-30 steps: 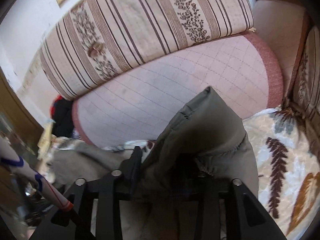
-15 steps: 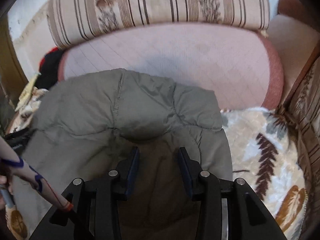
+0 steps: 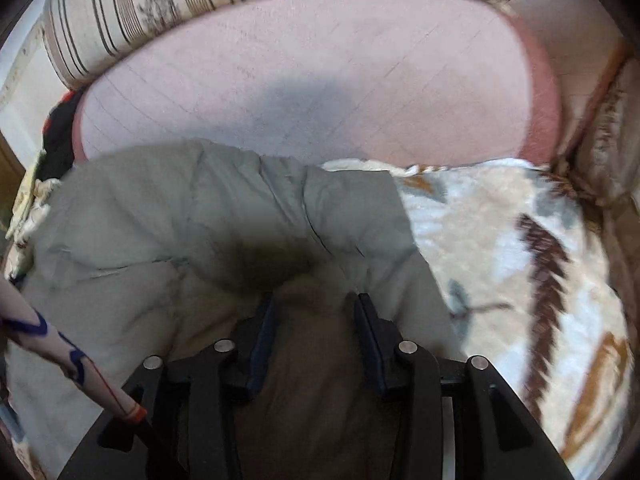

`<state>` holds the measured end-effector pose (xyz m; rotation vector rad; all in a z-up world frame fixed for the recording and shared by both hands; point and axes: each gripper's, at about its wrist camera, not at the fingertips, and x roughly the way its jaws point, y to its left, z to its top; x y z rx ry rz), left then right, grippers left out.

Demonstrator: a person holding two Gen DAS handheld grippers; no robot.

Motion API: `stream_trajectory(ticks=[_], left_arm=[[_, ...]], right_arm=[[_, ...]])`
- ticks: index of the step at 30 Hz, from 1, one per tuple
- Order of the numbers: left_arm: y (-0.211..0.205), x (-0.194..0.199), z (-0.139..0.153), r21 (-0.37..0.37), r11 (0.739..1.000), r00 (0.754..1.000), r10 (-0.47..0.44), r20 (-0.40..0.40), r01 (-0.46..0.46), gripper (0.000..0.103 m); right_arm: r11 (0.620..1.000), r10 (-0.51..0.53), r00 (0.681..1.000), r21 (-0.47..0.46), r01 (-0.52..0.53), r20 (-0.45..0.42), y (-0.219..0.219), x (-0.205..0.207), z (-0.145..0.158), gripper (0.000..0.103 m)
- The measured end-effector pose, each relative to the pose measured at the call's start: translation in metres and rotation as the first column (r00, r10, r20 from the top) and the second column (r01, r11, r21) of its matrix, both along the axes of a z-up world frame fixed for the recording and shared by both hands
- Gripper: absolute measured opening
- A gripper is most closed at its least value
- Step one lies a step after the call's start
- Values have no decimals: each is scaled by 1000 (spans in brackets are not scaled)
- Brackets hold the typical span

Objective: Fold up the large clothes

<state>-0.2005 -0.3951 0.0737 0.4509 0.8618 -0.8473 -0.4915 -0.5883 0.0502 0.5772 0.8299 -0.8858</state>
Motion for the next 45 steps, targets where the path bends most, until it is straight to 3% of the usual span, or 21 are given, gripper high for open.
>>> stream_trajectory(ticks=[3, 5, 10, 12, 14, 17, 19, 24, 30, 45], left_arm=[[48, -15, 23, -80, 997, 1000, -4, -27, 2, 87], [78, -30, 32, -85, 996, 1000, 15, -3, -15, 87], [143, -67, 31, -105, 993, 996, 66, 59, -59, 87], [157, -72, 27, -109, 990, 992, 97, 83, -88, 87], [168, -73, 20, -121, 985, 985, 136, 104, -123, 87], [172, -67, 2, -107, 983, 980, 163, 115, -151, 87], [168, -62, -14, -81, 985, 982, 158, 104, -150, 87], [158, -63, -32, -81, 984, 972, 172, 160, -161, 92], [153, -64, -35, -84, 980, 966, 193, 170, -181, 92], [153, -65, -35, -88, 979, 963, 198, 181, -184, 92]], right_arm=[[999, 23, 994, -25, -20, 110, 36, -33, 40, 42], [998, 17, 988, -63, -8, 151, 66, -66, 54, 42], [998, -7, 978, -61, 20, 208, 131, -121, 41, 42], [996, -21, 977, -85, 40, 214, 155, -125, 29, 42], [994, -24, 977, -96, 45, 211, 162, -118, 26, 34], [994, 18, 971, -111, 9, 239, 156, -103, 29, 34], [992, 14, 978, -126, 13, 209, 151, -97, 20, 34], [999, -11, 983, -48, 20, 185, 131, -92, -21, 34], [998, 6, 989, -59, 2, 146, 127, -84, -31, 34], [998, 6, 988, -58, 3, 156, 130, -87, -32, 34]])
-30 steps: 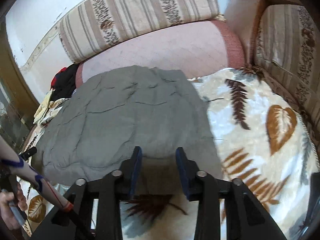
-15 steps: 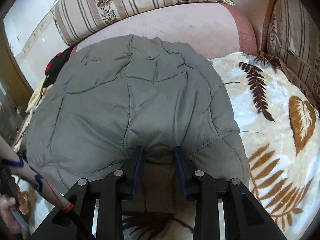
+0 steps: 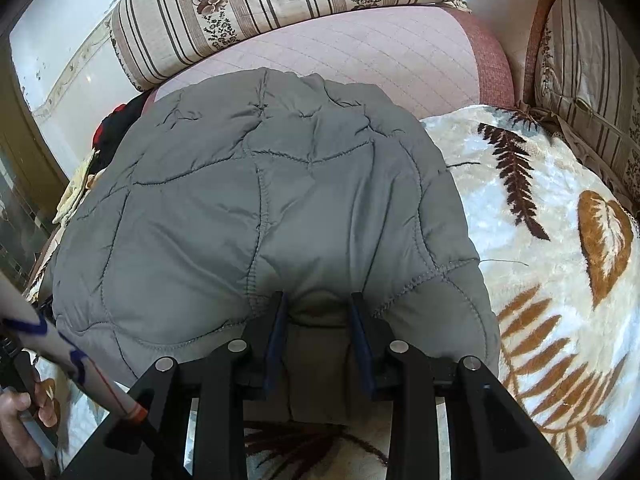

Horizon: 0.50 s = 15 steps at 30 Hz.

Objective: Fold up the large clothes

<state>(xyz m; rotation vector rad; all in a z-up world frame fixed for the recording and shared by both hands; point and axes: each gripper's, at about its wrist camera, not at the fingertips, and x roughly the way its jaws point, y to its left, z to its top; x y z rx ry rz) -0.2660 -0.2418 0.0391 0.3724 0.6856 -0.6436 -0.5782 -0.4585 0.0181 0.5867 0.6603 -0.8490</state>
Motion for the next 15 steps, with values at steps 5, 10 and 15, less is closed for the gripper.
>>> stream_trajectory(ticks=[5, 10, 15], left_arm=[[1, -1, 0, 2, 1000, 1000, 0, 3, 0, 92], [3, 1, 2, -2, 1000, 1000, -2, -14, 2, 92], [23, 18, 24, -69, 997, 996, 14, -90, -21, 92]], right_arm=[[1000, 0, 1000, 0, 0, -1, 0, 0, 0, 34], [1000, -4, 1000, 9, 4, 4, 0, -1, 1, 34], [1000, -6, 999, 26, 4, 50, 0, -11, 18, 41]])
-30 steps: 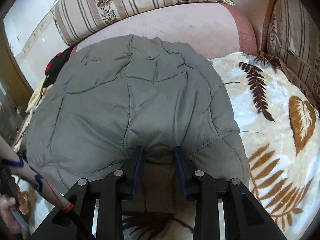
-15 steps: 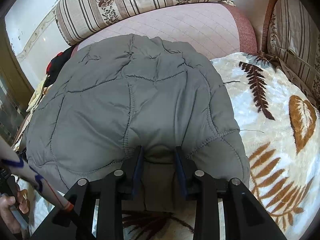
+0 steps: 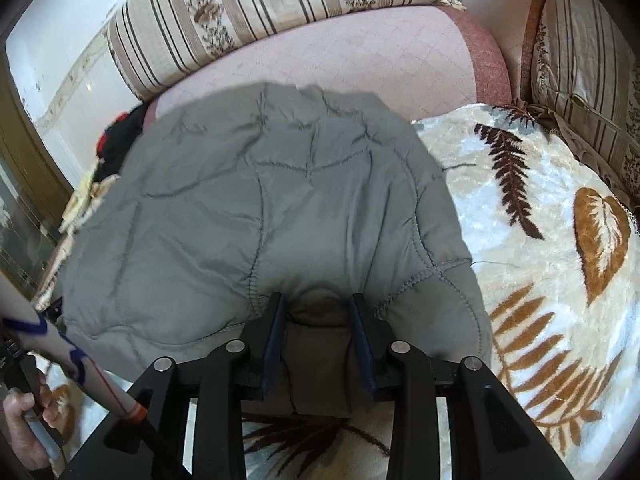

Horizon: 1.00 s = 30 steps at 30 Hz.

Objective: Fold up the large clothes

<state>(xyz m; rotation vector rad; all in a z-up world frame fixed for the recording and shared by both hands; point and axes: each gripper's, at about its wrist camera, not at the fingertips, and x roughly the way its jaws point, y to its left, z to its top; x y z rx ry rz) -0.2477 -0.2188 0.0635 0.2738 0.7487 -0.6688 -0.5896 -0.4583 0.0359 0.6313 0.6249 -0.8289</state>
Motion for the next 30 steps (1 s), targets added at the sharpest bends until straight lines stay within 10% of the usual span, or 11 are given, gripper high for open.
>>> stream_trajectory(ticks=[5, 11, 16, 24, 30], left_arm=[[11, 26, -11, 29, 999, 992, 27, -123, -24, 92], [28, 55, -24, -63, 997, 927, 18, -374, -45, 92], [59, 71, -11, -143, 980, 896, 60, -439, -136, 92], [70, 81, -35, -214, 957, 763, 10, -646, -194, 92], [60, 78, -46, -228, 953, 736, -9, -677, -198, 92]], right_arm=[[999, -38, 999, -15, 38, 17, -1, -12, 11, 52], [996, -33, 999, 79, 31, 25, -9, -17, 2, 52], [986, -130, 980, 124, 112, 150, -18, -53, 17, 73], [936, -277, 932, 286, 206, 235, -31, -90, 1, 77], [890, -352, 891, 398, 223, 289, -39, -109, -18, 81]])
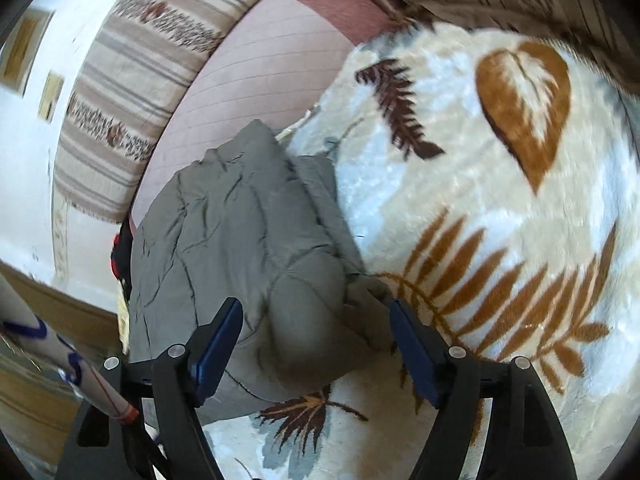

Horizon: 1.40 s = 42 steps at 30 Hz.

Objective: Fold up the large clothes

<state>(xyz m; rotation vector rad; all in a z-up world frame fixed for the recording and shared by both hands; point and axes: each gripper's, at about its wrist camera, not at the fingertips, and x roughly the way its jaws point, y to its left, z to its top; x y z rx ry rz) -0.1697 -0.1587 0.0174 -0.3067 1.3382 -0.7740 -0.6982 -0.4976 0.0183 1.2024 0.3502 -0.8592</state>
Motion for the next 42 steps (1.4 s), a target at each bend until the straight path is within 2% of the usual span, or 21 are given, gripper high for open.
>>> stream_trajectory(ticks=[2, 7, 12, 16, 20, 25, 27, 29, 30, 32, 34, 35, 38, 42], left_arm=[[-2, 1, -5, -15, 1000, 1000, 1, -15, -1, 92], [-6, 4, -15, -48, 999, 998, 8, -55, -11, 92], [-10, 3, -18, -56, 998, 999, 9, -33, -11, 92], [-12, 3, -18, -55, 998, 1000, 9, -27, -10, 93], [-13, 3, -19, -59, 998, 1000, 14, -15, -15, 94], [-22, 0, -18, -59, 998, 999, 7, 38, -4, 96], [-27, -2, -15, -49, 999, 997, -9, 79, 13, 95], [-31, -5, -11, -25, 999, 992, -23, 122, 26, 83], [-33, -8, -5, -12, 999, 987, -33, 155, 35, 80], [-37, -13, 6, 4, 999, 975, -49, 218, 49, 64], [-42, -20, 16, 34, 997, 956, -76, 283, 69, 58], [-43, -23, 18, 46, 996, 948, -84, 306, 73, 56], [-47, -28, 22, 77, 994, 930, -103, 352, 81, 54], [-46, -37, 29, 104, 990, 899, -126, 419, 91, 50]], right_arm=[[999, -14, 999, 32, 13, 40, -1, -3, -7, 81], [997, -29, 997, 68, 24, 72, -2, -2, -20, 85], [998, -33, 997, 58, 29, 71, -2, 3, -22, 90], [994, -72, 996, 88, 68, 47, 0, 1, -28, 90], [985, -111, 991, 139, 99, 78, 4, -2, -38, 90], [993, -73, 988, 103, 60, 135, -5, 9, -46, 90], [997, -42, 993, 69, 35, 107, -10, 17, -45, 83], [999, -26, 996, 46, 21, 90, -10, 20, -42, 67], [999, -17, 997, 35, 14, 80, -10, 22, -40, 62], [1000, 9, 1000, -18, -9, 23, -8, 29, -27, 49], [996, 30, 998, -85, -35, -55, -2, 37, -13, 44], [988, 42, 991, -141, -60, -126, -3, 44, 0, 43], [971, 49, 971, -215, -102, -236, -4, 56, 17, 41], [950, 50, 947, -277, -143, -316, -1, 63, 28, 38]])
